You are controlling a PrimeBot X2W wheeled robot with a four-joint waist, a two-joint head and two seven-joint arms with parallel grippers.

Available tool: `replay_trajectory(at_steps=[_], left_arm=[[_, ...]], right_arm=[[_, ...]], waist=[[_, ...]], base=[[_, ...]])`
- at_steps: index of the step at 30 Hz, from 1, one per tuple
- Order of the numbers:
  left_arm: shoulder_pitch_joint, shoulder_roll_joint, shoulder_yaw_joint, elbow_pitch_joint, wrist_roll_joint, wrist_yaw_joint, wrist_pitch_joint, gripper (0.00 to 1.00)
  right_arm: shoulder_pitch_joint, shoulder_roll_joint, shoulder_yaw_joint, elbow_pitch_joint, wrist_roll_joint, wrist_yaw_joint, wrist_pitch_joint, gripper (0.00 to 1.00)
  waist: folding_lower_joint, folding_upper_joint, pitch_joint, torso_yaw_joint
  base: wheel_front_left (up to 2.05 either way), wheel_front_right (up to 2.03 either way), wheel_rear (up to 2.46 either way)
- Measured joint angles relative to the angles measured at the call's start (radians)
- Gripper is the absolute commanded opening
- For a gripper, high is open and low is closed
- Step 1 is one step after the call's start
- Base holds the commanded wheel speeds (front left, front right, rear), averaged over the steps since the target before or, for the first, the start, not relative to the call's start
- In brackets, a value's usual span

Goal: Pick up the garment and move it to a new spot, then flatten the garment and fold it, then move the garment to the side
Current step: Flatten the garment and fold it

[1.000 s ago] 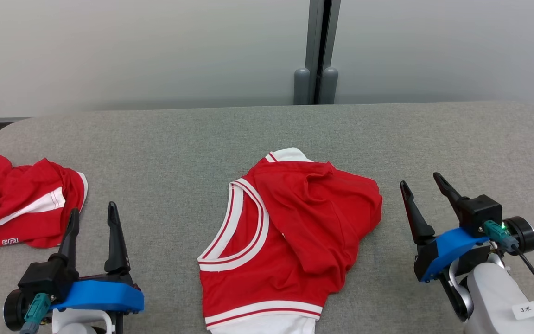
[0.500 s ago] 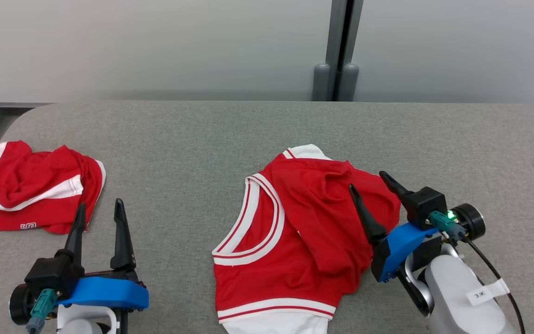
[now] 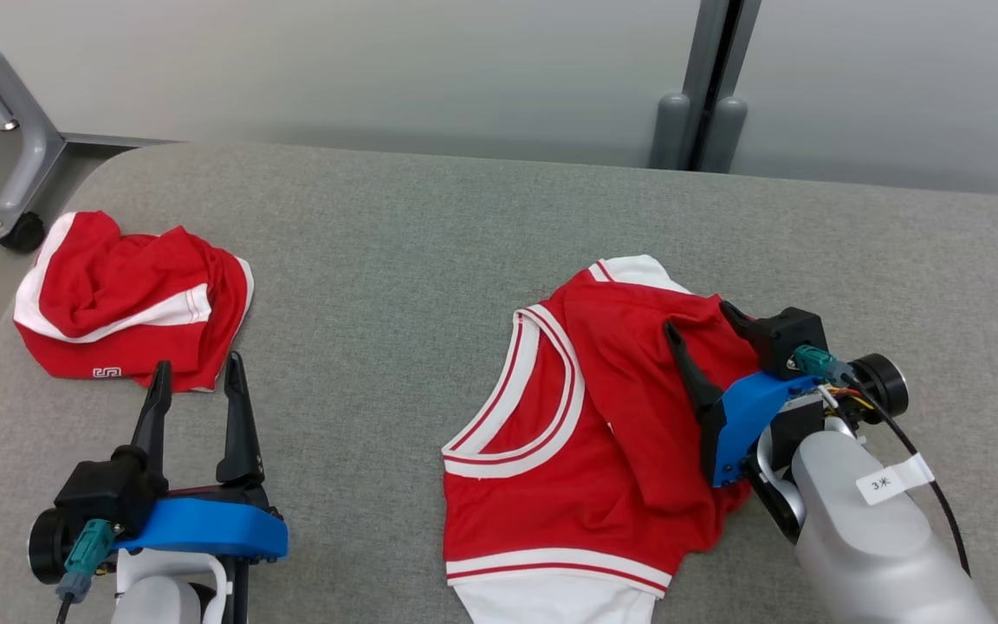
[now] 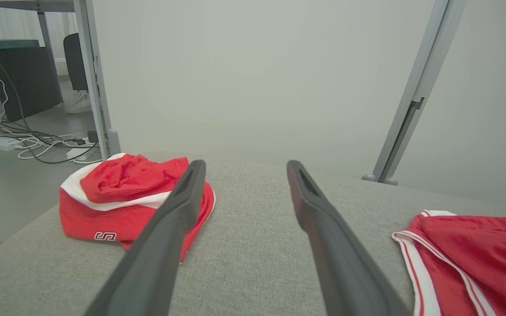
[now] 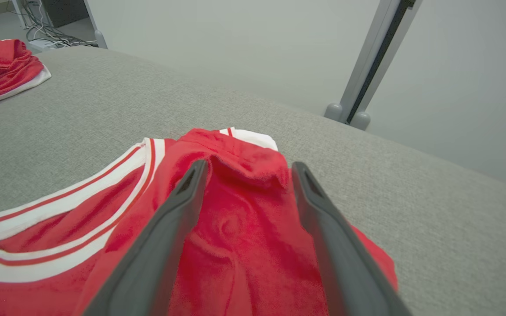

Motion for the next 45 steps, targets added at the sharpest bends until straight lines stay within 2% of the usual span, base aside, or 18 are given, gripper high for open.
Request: replay_trajectory(at_steps=[9,10,11,18,23,28,33,37,45], left_arm=[[-0.015,0.000,-0.005,0.002,-0.009,0.000,0.000,1.00],[-0.016,0.000,-0.005,0.002,-0.012,0.000,0.000,1.00],[-0.017,0.000,-0.005,0.002,-0.015,0.000,0.000,1.00],[-0.020,0.000,0.000,0.004,-0.018,0.000,0.000,1.00],[-0.009,0.000,0.008,0.005,-0.016,0.002,0.000,1.00],[0.011,0.000,0.017,-0.001,-0.016,0.002,0.000,1.00],[0.033,0.000,0.023,-0.005,-0.016,0.006,0.000,1.00],[0.045,0.000,0.025,-0.009,-0.016,0.009,0.000,1.00],[0.048,-0.001,0.020,-0.012,-0.016,0.009,0.000,1.00]], right_arm=[[-0.094,0.007,-0.033,0.193,-0.022,0.000,-0.022,1.00],[-0.104,0.009,-0.028,0.215,-0.021,0.000,-0.021,0.29],[-0.112,0.012,-0.021,0.231,-0.015,0.000,-0.022,0.00],[-0.159,0.018,0.004,0.270,0.007,0.000,-0.065,0.00],[-0.146,0.012,0.025,0.224,0.021,0.000,-0.078,0.00],[-0.042,-0.042,0.039,0.039,0.042,0.000,-0.081,0.00],[0.124,-0.103,0.008,-0.127,0.071,0.000,-0.081,0.00],[0.256,-0.124,-0.039,-0.253,0.071,0.000,-0.065,0.00],[0.510,-0.137,-0.207,-0.496,0.060,0.000,0.054,0.00]], waist=[[0.0001,0.0000,0.023,0.030],[0.0001,0.0000,0.025,0.030],[0.0001,0.0000,0.027,0.031],[0.0001,0.0000,0.031,0.012],[0.0001,0.0000,0.013,-0.026],[0.0001,0.0000,-0.006,-0.082],[0.0000,0.0000,-0.025,-0.136],[0.0000,0.0000,-0.035,-0.172],[0.0000,0.0000,-0.049,-0.202]], base=[[0.00,0.00,0.00],[0.00,0.00,0.00],[0.00,0.00,0.00],[0.00,0.00,0.00],[0.00,0.00,0.00],[0.00,0.00,0.00],[0.00,0.00,0.00],[0.00,0.00,0.00],[0.00,0.00,0.00]])
